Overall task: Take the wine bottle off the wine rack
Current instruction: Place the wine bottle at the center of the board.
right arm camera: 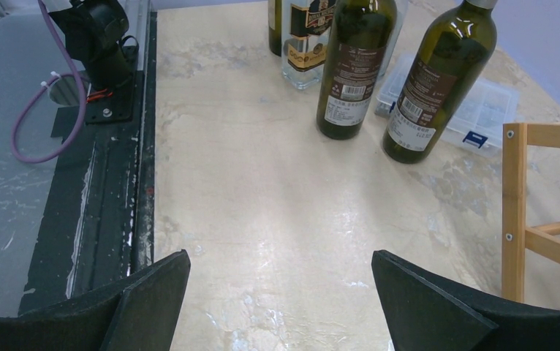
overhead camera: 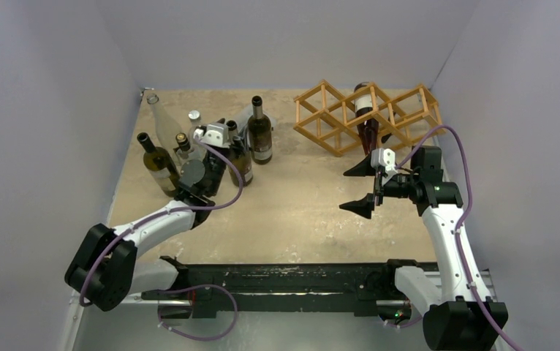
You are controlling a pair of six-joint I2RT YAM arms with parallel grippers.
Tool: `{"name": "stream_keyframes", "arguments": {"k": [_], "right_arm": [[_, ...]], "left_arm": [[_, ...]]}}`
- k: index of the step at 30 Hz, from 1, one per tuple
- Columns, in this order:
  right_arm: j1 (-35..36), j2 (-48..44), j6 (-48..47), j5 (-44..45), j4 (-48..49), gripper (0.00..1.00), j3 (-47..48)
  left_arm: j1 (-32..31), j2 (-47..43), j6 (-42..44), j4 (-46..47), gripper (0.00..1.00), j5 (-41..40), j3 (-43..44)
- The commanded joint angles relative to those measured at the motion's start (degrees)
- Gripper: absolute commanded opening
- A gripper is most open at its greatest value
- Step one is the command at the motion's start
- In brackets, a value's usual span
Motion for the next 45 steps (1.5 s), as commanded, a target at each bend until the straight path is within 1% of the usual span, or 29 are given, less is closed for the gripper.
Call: {"name": "stream_keyframes", "arguments": {"k": [1, 3, 6, 8, 12, 16, 19, 22, 23, 26, 31, 38, 41, 45], "right_arm": [[-0.3, -0.1, -0.4, -0.7, 0.9, 0.99, -0.4], [-0.4, -0.2, -0.4, -0.7, 0.9, 0.99, -0.4], [-0.4, -0.2, -0.4, -0.6, 0.8, 0.99, -0.4], [-0.4, -0.2, -0.4, -0.6, 0.8, 0.99, -0.4], [-0.6, -0.4, -0.4, -0.3, 0.6, 0.99, -0.2], [-0.8, -0.6, -0.3, 0.0, 0.4, 0.99, -0.1], [-0.8, -0.7, 0.1, 0.2, 0.2, 0.99, 0.3], [-1.0, -1.0, 0.6, 0.8, -0.2, 0.99, 1.1], [-1.3, -1.4, 1.6, 2.1, -0.4, 0.99, 2.2], [-1.4, -1.9, 4.3, 4.4, 0.3, 0.99, 3.6], [-2.1, -2.1, 12.7, 10.7, 4.8, 0.99, 5.5], [-2.9, -0.5, 22.3, 16.6, 7.6, 0.99, 8.5], [-3.1, 0.0, 28.4, 23.6, 11.3, 0.99, 8.4], [-3.1, 1.7, 39.1, 35.1, 18.9, 0.99, 7.1]], "left_arm": [[0.4, -5.6, -0.5, -1.3, 0.68, 1.5, 0.1], [0.4, -8.4, -0.8, -4.7, 0.72, 1.3, 0.3], [0.4, -12.7, -2.7, -11.7, 0.83, 1.3, 1.3], [0.4, -15.9, -4.1, -18.1, 0.89, 1.3, 2.6], [0.4, -22.4, -8.5, -36.1, 0.99, 3.5, 6.9], [0.4, -27.3, -13.4, -51.9, 1.0, 6.5, 11.2], [0.4, -30.7, -16.5, -60.0, 1.0, 8.4, 12.0], [0.4, -33.9, -20.4, -65.1, 1.0, 10.7, 11.7], [0.4, -36.6, -23.8, -68.2, 1.0, 13.5, 11.0], [0.4, -38.5, -27.3, -70.5, 1.0, 17.3, 10.5], [0.4, -39.8, -31.4, -73.7, 1.0, 23.3, 10.2], [0.4, -41.6, -35.5, -74.3, 1.0, 26.7, 7.1], [0.4, -42.6, -36.6, -73.3, 1.0, 28.1, 5.5], [0.4, -42.5, -37.3, -72.0, 1.0, 30.2, 4.6]]}}
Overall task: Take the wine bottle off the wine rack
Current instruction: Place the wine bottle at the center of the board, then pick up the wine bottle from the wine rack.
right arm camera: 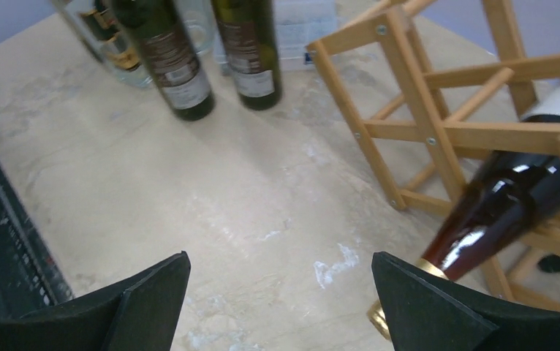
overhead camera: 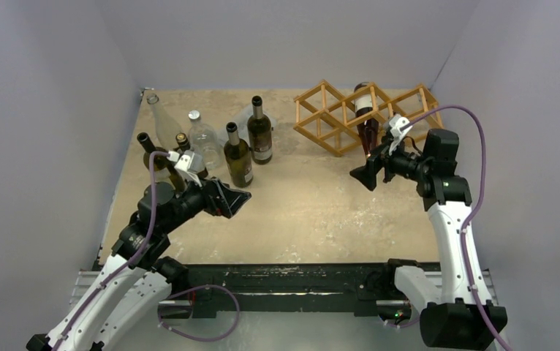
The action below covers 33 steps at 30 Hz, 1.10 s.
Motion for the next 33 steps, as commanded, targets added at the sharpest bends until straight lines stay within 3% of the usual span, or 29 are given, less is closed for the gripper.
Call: {"name": "stream_keyframes", "arguments": {"k": [1, 8, 19, 33], "right_arm": [[-0.5, 1.8, 14.6, 15.1, 10.5, 0.99, 0.5], [-0.5, 3.9, 23.1, 29.8, 19.5, 0.99, -2.8], [-0.3, 13.2, 27.7, 33.6, 29.4, 0.98, -5.0], [3.0, 23.6, 31.4, 36.7, 40.2, 0.9, -6.4]], "left_arm": [[0.4, -0.1, -2.7, 2.6, 1.0, 4.0, -0.8], [0.4, -0.2, -3.8, 3.5, 1.0, 4.2, -2.0], [0.4, -0.4, -4.8, 3.1, 1.0, 3.0, -2.1], [0.4, 1.0, -5.4, 3.2, 1.0, 2.1, -2.1]]}}
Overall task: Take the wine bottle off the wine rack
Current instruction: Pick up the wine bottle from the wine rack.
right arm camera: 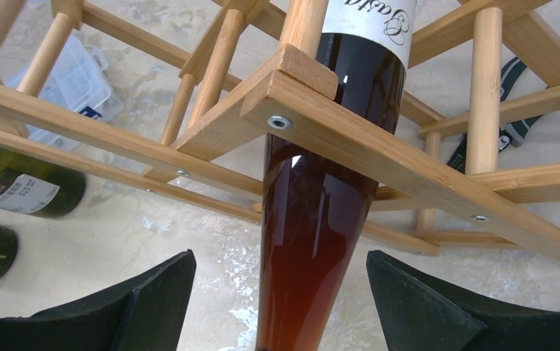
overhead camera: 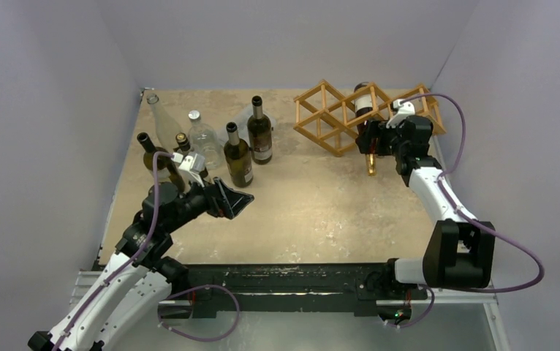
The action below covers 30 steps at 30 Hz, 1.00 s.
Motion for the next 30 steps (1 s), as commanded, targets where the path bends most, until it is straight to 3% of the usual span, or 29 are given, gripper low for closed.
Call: {"name": "stream_keyframes", "arguments": {"k": [1, 30], "right_arm": [[1.4, 1.8, 2.9, 3.7, 7.4, 0.9, -1.6], [2.3, 4.9, 11.1, 8.5, 15.0, 0.71, -7.4]], "left_arm": [[0.4, 0.6, -0.7, 2.2, 1.0, -0.7, 0.1], [0.4, 3.3, -2.6, 4.8, 1.0, -1.3, -0.4]]}}
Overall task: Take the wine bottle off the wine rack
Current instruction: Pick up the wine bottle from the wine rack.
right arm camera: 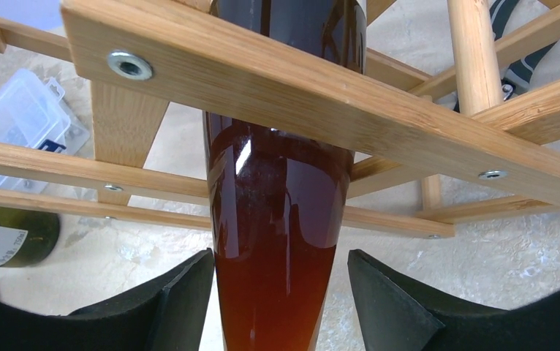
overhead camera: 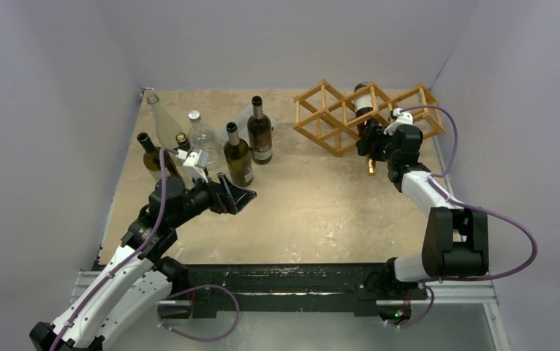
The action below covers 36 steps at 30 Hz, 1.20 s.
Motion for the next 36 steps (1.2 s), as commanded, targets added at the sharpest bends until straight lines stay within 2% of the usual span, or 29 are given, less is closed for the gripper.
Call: {"name": "stream_keyframes", "arguments": {"k": [1, 11, 30, 33, 36], "right_arm": [[0.2, 0.3, 1.8, 1.1, 2.5, 0.7, -0.6], [0.2, 1.1, 2.3, 0.2, 2.6, 0.64, -1.0], [0.2, 0.6, 2.4, -1.6, 2.6, 0.48, -1.2], [0.2, 0.5, 2.5, -2.1, 2.5, 0.41, -1.1], [0.2, 0.1, 2.5, -2.7, 2.4, 0.29, -1.1]], "left_arm": [[0.4, -0.3, -1.0, 3.0, 1.0, -0.5, -0.4], [0.4, -0.2, -1.2, 3.0, 1.0, -0.6, -0.4], [0.4, -0.8, -1.3, 2.6, 1.0, -0.7, -0.8], [0.4, -1.1, -1.2, 2.4, 1.0, -0.9, -0.8], [0.4, -1.2, -1.2, 2.2, 1.0, -1.0, -0.8]]}}
